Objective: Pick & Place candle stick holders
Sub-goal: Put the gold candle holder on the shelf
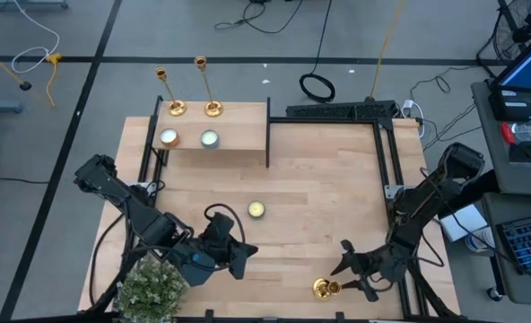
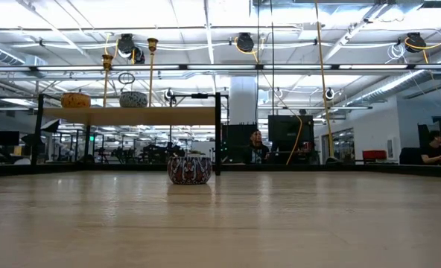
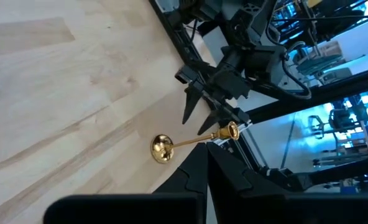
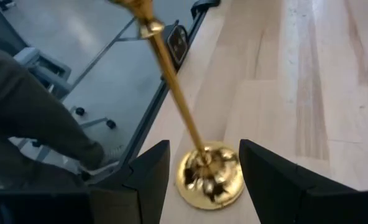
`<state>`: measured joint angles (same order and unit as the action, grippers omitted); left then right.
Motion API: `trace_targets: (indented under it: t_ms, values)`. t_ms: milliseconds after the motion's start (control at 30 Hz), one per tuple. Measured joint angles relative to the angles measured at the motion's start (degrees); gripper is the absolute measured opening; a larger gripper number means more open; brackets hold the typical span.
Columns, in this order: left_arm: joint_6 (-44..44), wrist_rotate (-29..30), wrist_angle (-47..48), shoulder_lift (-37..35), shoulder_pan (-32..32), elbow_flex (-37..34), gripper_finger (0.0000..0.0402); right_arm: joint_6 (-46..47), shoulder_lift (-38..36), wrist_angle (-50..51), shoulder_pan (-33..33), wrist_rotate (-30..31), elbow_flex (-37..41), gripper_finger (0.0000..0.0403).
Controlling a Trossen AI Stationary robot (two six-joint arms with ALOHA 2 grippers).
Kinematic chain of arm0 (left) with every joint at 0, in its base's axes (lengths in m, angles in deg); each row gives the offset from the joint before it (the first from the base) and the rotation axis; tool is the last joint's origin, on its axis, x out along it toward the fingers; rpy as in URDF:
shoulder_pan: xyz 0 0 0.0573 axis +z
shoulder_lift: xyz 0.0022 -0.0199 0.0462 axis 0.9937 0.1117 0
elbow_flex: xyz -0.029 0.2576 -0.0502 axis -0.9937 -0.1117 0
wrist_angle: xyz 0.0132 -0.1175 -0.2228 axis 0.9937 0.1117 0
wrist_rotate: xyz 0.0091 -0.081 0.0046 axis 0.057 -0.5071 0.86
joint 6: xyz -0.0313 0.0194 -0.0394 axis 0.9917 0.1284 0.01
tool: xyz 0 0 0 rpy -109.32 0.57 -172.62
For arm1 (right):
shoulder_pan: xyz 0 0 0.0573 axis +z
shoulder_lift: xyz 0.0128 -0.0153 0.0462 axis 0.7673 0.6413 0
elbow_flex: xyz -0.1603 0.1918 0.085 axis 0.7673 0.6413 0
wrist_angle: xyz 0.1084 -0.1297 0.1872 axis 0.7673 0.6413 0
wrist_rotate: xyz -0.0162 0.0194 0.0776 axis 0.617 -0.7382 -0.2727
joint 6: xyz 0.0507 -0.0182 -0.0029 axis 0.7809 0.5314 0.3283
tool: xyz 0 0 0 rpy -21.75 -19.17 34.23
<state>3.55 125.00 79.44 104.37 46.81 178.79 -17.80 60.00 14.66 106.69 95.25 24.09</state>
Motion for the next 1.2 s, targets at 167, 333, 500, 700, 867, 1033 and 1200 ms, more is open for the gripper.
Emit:
trace_targets:
  t_ms: [167,333,500,700,867,1033,1200]
  values:
    - [0.0,0.0,0.0,0.0,-0.1,0.0,0.0011,-0.5,0.7,-2.5,-1.4,-0.3,0.0,0.0192]
    - [0.0,0.0,0.0,0.0,-0.1,0.0,0.0006,-1.4,2.7,-6.7,-3.0,-3.8,0.0,0.0192]
    - [0.0,0.0,-0.1,0.0,-0.1,0.0,0.0017,-1.4,6.3,-11.4,-3.8,-6.2,0.0,0.0192]
    - [-0.2,0.0,-0.1,0.0,-0.1,0.0,0.0007,-1.2,9.3,-15.9,-3.8,-6.1,0.0,0.0192]
    - [-0.5,0.0,-0.2,0.0,-0.1,0.0,0.0010,-1.5,9.4,-16.5,-4.1,-6.0,-0.1,0.0192]
    - [-0.6,0.0,-0.3,0.0,-0.1,0.0,0.0011,-1.6,9.4,-16.3,-4.9,-6.1,-0.1,0.0192]
    - [-0.7,0.1,-0.5,0.0,-0.1,0.0,0.0006,-1.7,9.4,-16.0,-6.0,-7.4,-0.1,0.0192]
